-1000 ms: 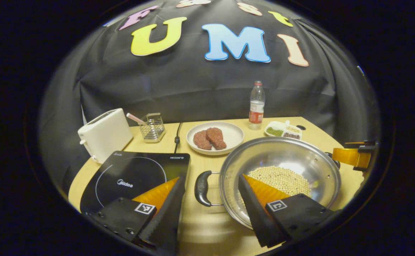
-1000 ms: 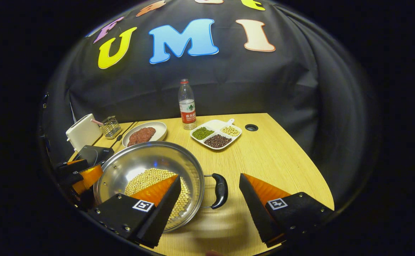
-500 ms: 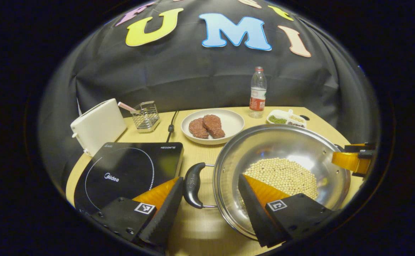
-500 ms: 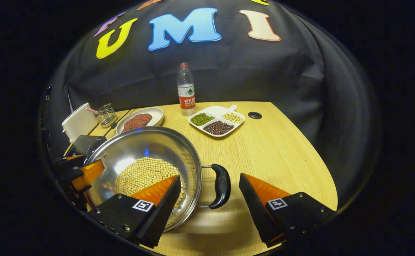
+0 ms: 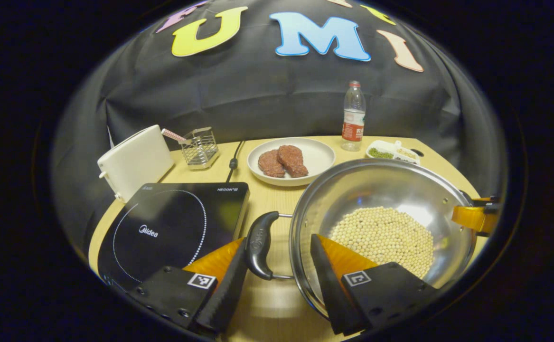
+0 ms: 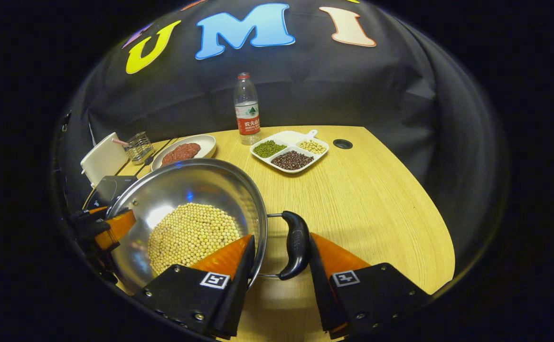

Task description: First push the handle of the pot to place it horizontally, then grasp the pot with both hands and set it on the induction cooktop.

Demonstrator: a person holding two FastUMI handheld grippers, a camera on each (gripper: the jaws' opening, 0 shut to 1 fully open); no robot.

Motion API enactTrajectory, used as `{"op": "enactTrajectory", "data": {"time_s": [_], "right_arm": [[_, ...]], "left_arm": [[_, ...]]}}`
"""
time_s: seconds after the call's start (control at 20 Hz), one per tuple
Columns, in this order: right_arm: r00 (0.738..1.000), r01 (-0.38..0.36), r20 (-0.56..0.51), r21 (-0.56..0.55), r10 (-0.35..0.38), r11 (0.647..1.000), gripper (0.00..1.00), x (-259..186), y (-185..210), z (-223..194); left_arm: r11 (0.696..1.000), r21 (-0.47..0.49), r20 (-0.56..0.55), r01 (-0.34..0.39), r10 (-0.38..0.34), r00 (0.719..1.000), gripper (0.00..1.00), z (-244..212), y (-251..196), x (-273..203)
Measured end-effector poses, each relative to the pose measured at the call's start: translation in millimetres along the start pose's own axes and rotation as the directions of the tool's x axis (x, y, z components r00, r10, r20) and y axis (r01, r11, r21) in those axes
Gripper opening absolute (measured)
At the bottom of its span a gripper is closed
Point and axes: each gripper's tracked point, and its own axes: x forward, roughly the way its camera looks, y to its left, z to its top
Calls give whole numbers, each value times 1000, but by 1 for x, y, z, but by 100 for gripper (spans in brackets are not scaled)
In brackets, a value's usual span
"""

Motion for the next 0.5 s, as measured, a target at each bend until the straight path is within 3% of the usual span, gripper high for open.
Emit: {"op": "enactTrajectory", "data": {"time_s": [0.05,0.15,0.2,0.25,0.35,0.45,0.5], "right_arm": [[1000,1,-5,15,-1,1000,62,-3,1,1],[1000,-1,-18,6,1,1000,59,-2,1,-1],[1000,1,-20,18,-1,1000,59,-3,1,0],[1000,4,-23,18,-4,1000,53,-1,2,0],[1000,10,-21,8,-10,1000,53,-2,1,2],[999,25,-32,6,-25,1000,52,-3,-1,0],[999,24,-37,6,-24,1000,52,-6,-1,-2]], "left_arm": [[1000,-2,8,0,0,1000,73,3,-1,2],[1000,2,-16,-5,5,1000,81,0,0,1],[1000,-10,-10,-11,11,1000,77,1,-1,1],[999,-30,-4,-11,11,1000,74,2,0,1],[998,-62,10,-15,16,1000,65,3,0,3],[998,-65,5,-10,11,1000,63,3,-1,-1],[998,-63,6,-9,9,1000,67,4,0,-4]]}}
